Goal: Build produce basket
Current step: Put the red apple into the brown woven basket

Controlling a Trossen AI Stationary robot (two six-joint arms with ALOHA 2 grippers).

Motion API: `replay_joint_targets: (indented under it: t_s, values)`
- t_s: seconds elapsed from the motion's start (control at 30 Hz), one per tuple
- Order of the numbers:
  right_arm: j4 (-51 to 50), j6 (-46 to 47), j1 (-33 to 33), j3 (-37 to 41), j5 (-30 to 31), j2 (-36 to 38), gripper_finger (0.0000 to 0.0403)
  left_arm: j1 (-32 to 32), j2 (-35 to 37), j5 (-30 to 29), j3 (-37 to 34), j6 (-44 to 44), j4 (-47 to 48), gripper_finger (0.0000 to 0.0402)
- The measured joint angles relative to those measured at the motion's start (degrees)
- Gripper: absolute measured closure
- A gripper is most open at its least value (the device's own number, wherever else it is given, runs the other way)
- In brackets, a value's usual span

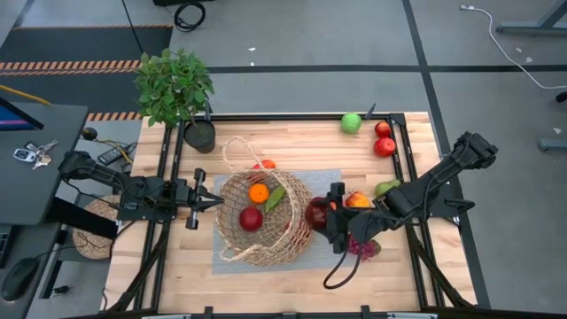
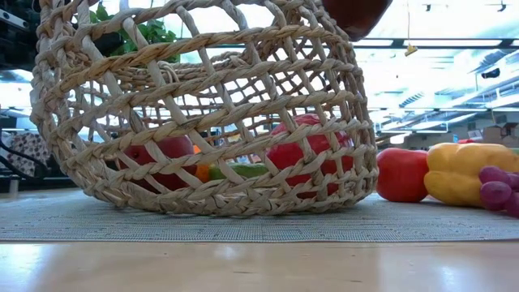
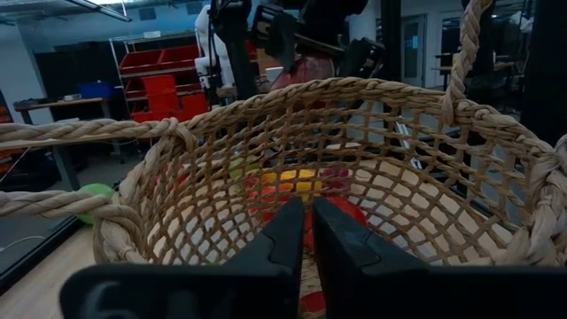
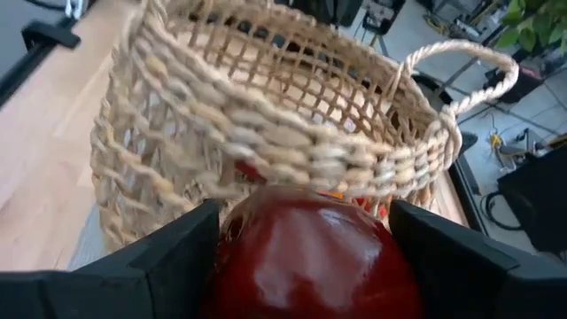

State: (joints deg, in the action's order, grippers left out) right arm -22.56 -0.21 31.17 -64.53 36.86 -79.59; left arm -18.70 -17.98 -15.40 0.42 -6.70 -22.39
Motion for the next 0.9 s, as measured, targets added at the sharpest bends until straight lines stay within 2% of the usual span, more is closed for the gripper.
replay_joint_targets:
  t_s: [0.23, 0.57, 0.73, 0.9]
  values:
    - [5.35, -5.80, -0.23, 0.02, -0.47, 0.70, 0.0076, -0.02, 0.00, 0.00, -0.02, 0.00, 0.00, 0.0373]
    - [9.38, -6.05, -1.47, 0.02, -0.45, 0.92, 0.0076, -0.02, 0.00, 0.00, 0.00, 0.00, 0.00, 0.0366]
    - [14.34, -5.93, -0.77, 0.02, -0.84, 0.92, 0.0076, -0.01, 0.00, 0.01, -0.02, 0.00, 0.00, 0.0371]
    - [15.02, -4.02, 0.32, 0.02, -0.93, 0.92, 0.0076, 0.00, -0.02, 0.02, -0.02, 0.00, 0.00, 0.0372]
